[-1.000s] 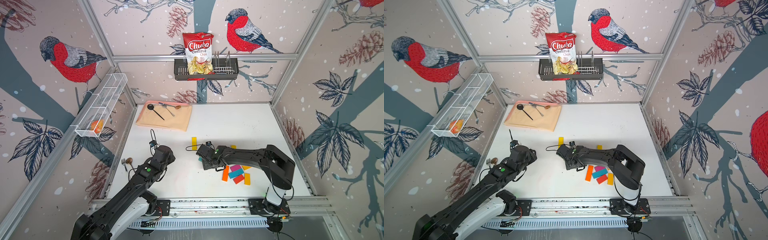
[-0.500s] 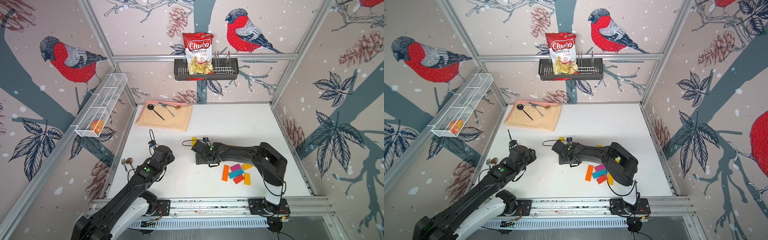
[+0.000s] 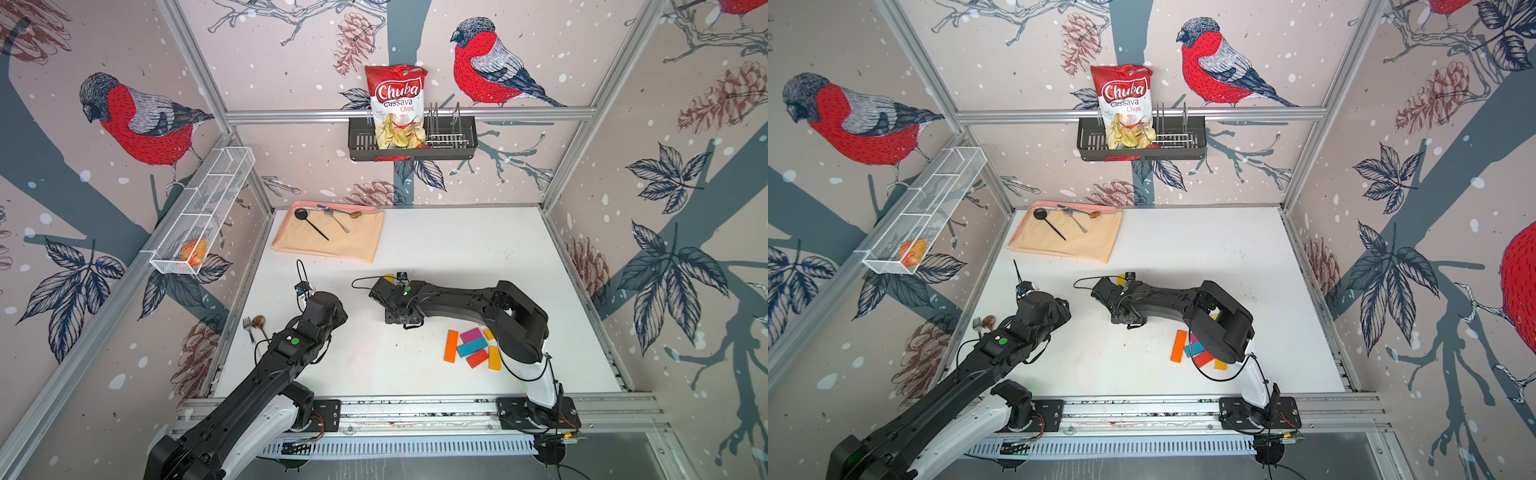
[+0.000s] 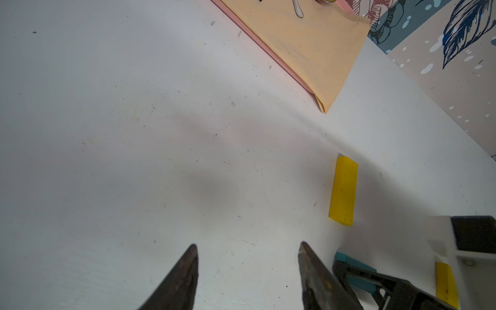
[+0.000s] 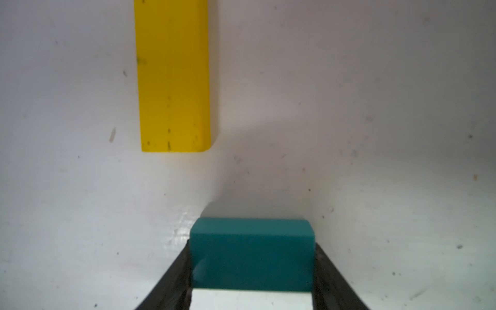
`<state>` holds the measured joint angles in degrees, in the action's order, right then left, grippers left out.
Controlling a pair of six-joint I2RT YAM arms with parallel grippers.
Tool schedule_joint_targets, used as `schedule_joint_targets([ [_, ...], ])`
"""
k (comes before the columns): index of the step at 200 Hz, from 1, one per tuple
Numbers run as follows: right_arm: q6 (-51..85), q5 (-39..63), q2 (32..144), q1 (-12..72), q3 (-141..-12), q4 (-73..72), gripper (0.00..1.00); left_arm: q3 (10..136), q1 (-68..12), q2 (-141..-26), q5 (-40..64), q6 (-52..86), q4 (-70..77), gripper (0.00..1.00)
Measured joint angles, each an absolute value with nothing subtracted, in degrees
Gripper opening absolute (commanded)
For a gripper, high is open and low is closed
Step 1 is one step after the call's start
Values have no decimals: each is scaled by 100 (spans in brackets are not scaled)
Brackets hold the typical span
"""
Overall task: Assemble the letter h with building blocks
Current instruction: Assemble the building block at the center of the board.
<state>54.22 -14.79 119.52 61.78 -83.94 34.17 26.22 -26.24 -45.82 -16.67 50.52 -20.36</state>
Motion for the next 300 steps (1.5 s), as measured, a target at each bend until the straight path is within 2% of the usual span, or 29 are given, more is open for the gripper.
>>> schedule_joint_targets([
  [115, 5371, -1559, 12591, 6073, -9382, 3734, 50, 2622, -2578, -4545, -1651, 4950, -2034, 59],
  [127, 5367, -1579, 12619, 6082, -9421, 3780, 55, 2622, -2578, -4545, -1653, 4947, -2034, 59],
  [142, 5367, -1597, 12637, 6084, -9443, 3802, 69, 2622, -2578, -4545, -1653, 4947, -2034, 59],
  [160, 5365, -1594, 12643, 6082, -9454, 3771, 79, 2622, -2578, -4547, -1651, 4947, -2034, 59],
  [231, 5242, -1564, 12632, 6117, -9513, 3806, 86, 2648, -2576, -4582, -1651, 4908, -2036, 58],
  [265, 5245, -1712, 12158, 6134, -9472, 4152, 88, 2751, -2574, -4584, -1664, 4851, -2038, 59],
  [300, 5413, -2187, 10840, 6182, -8611, 4209, 86, 2897, -2574, -4587, -1660, 4755, -2045, 59],
])
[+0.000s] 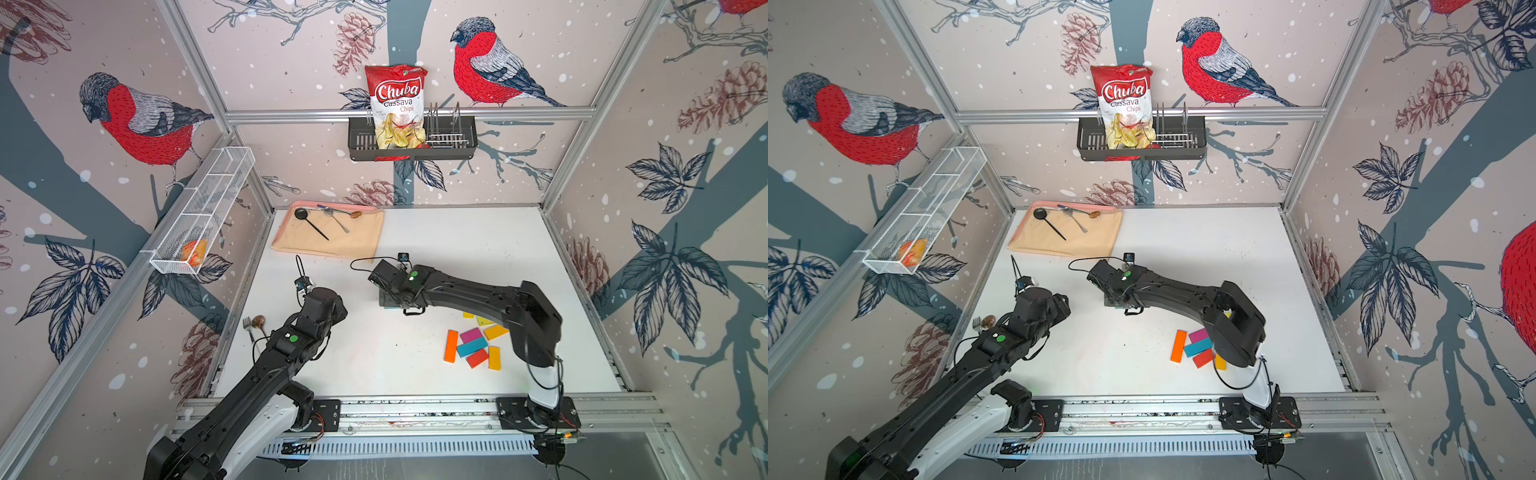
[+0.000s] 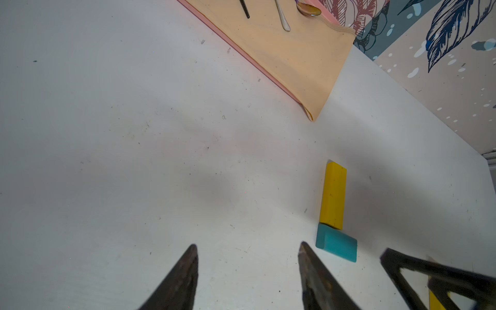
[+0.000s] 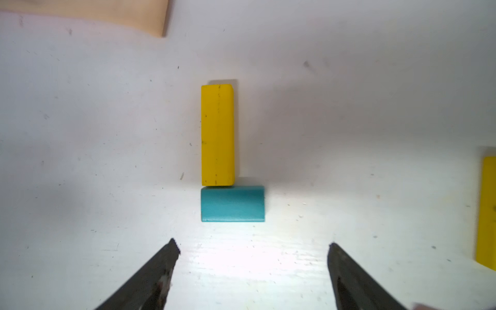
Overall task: Assemble the letter h with building blocks
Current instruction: Pick up the building block from the center of the board.
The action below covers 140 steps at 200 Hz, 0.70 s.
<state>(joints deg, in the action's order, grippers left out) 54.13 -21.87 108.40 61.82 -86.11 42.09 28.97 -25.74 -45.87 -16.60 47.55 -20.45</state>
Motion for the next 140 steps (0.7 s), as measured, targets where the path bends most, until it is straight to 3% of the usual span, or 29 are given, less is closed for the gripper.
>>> schedule_joint_targets([
  [84, 6919, -2244, 6296, 5561, -3964, 4908, 64, 3175, -2574, -4700, -1658, 4477, -2060, 59],
  [140, 7393, -1754, 5273, 5378, -2967, 5188, 51, 3181, -2574, -4847, -1638, 4464, -2056, 58],
])
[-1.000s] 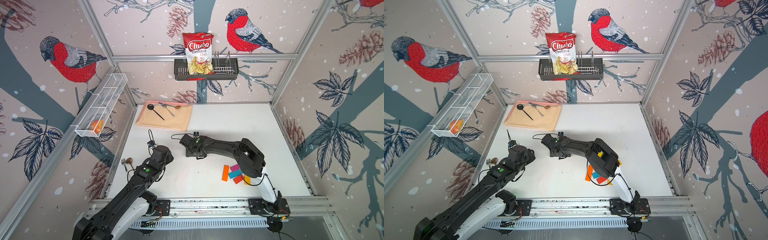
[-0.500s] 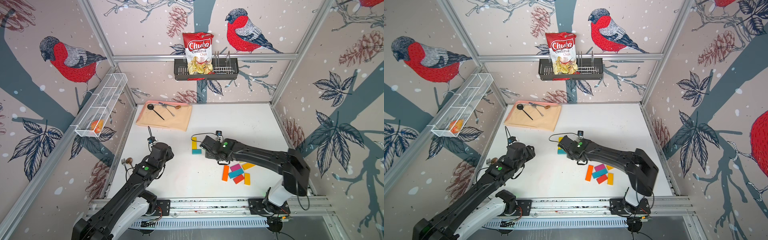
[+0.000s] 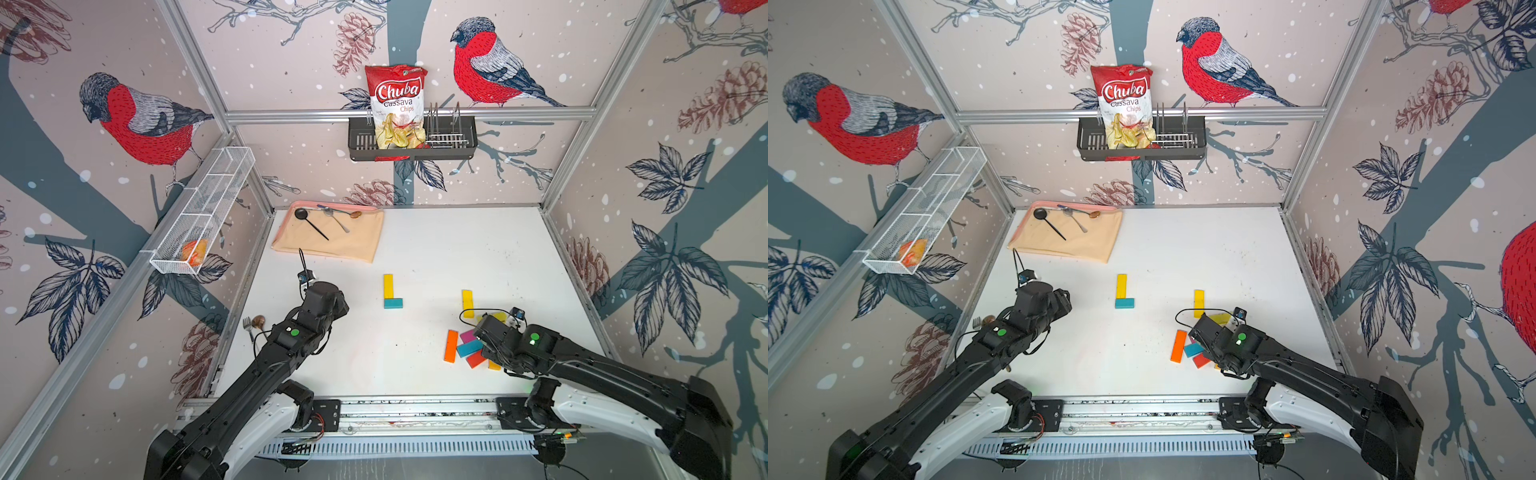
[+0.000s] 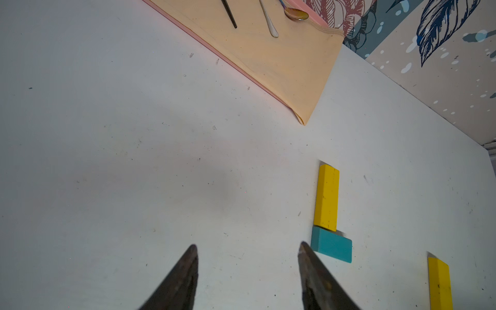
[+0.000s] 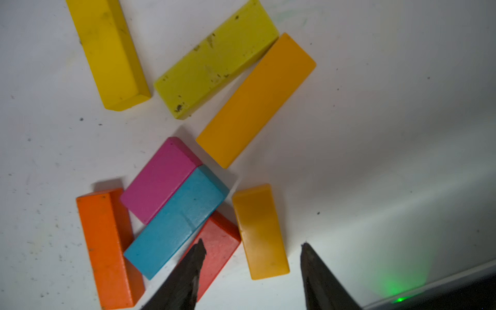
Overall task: Assemble the letter h with building blocks
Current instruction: Pick up the building block from the center of the board.
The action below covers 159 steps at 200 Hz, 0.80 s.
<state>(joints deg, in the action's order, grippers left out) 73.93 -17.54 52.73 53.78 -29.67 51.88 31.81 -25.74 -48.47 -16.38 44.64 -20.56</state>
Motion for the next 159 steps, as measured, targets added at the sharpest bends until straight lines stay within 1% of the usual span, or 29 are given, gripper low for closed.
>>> schedule_joint_targets([
  [38, 7387, -1503, 5339, 5057, -2541, 4947, 51, 3120, -2574, -4845, -1529, 4504, -2032, 58],
  [65, 7188, -1382, 5596, 4838, -2425, 4418, 51, 3087, -2574, -4786, -1511, 4506, -2036, 58],
  [93, 7022, -1313, 5771, 4663, -2388, 4364, 51, 3063, -2574, -4753, -1509, 4506, -2036, 58],
  [119, 6901, -1321, 5815, 4602, -2394, 4370, 44, 3033, -2574, -4766, -1503, 4506, -2036, 58],
  [124, 6901, -1328, 5815, 4598, -2392, 4379, 40, 3030, -2574, -4770, -1503, 4506, -2036, 58],
  [136, 6904, -1341, 5802, 4593, -2392, 4390, 34, 3024, -2574, -4770, -1500, 4506, -2034, 58],
  [159, 6995, -1304, 5710, 4576, -2458, 4469, 29, 3024, -2574, -4770, -1500, 4506, -2034, 58],
])
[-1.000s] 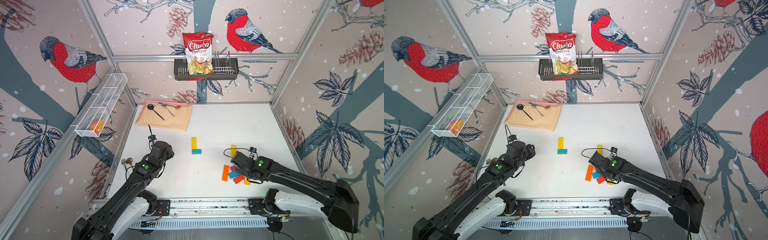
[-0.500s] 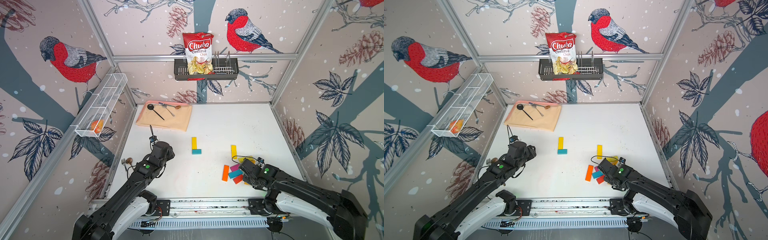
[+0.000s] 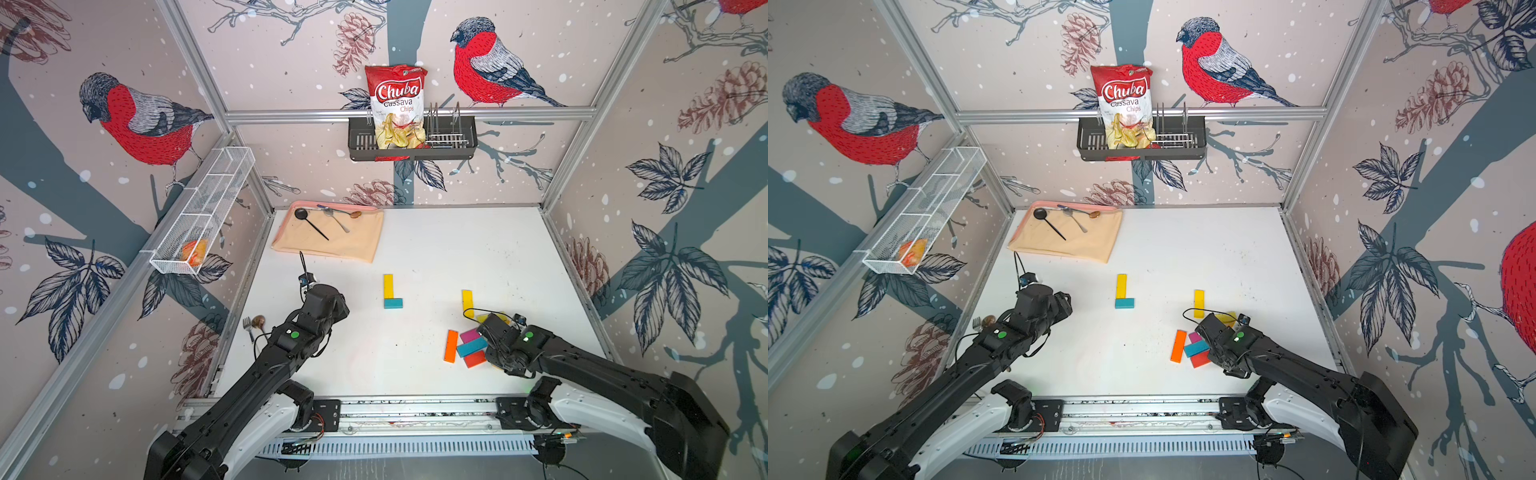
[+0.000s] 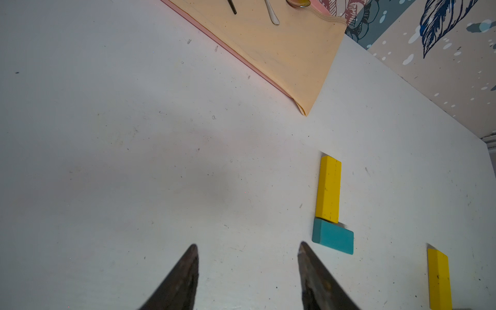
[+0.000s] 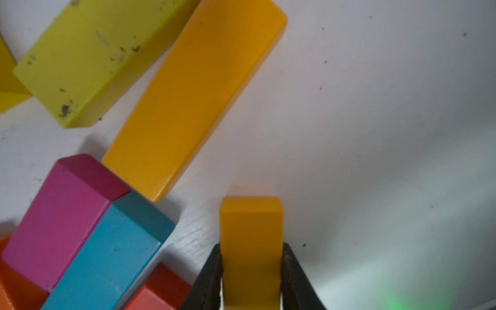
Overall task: Assemble the letter h with building blocks
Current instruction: Pick up the building block from the center of the board, then place the building block at the center of the board.
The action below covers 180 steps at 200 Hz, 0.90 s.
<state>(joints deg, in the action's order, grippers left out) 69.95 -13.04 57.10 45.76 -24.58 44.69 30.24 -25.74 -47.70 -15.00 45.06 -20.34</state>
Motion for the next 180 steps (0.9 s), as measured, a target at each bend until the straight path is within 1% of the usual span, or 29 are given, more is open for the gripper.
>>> schedule_joint_targets([
  [35, 7070, -1468, 5518, 4617, -3041, 4899, 27, 3024, -2574, -4766, -1496, 4508, -2034, 58],
  [58, 7059, -1693, 5907, 5015, -3741, 5166, 29, 3024, -2574, -4772, -1479, 4521, -2032, 59],
  [74, 6884, -1782, 6563, 5352, -4303, 5137, 28, 3011, -2574, -4807, -1448, 4552, -1992, 59],
  [96, 6453, -1765, 7950, 5706, -5221, 4810, 27, 2967, -2574, -4895, -1345, 4637, -1953, 59],
  [116, 5964, -1726, 9172, 5843, -6128, 4390, 26, 2945, -2571, -4939, -1273, 4709, -1951, 59],
  [131, 5638, -1656, 9887, 5846, -6617, 4091, 26, 2923, -2571, -4947, -1192, 4768, -1949, 59],
  [138, 5496, -1612, 10171, 5835, -6785, 3966, 29, 2915, -2567, -4952, -1168, 4783, -1949, 59],
  [144, 5378, -1573, 10357, 5822, -6882, 3881, 35, 2904, -2565, -4954, -1160, 4790, -1946, 59],
  [155, 5218, -1483, 10630, 5808, -7028, 3760, 52, 2875, -2561, -4954, -1098, 4805, -1953, 59],
  [162, 5133, -1457, 10761, 5804, -7098, 3701, 61, 2853, -2561, -4954, -1063, 4805, -1949, 59],
  [180, 4932, -1424, 10862, 5850, -7137, 3607, 74, 2805, -2561, -4950, -1050, 4829, -1953, 59],
])
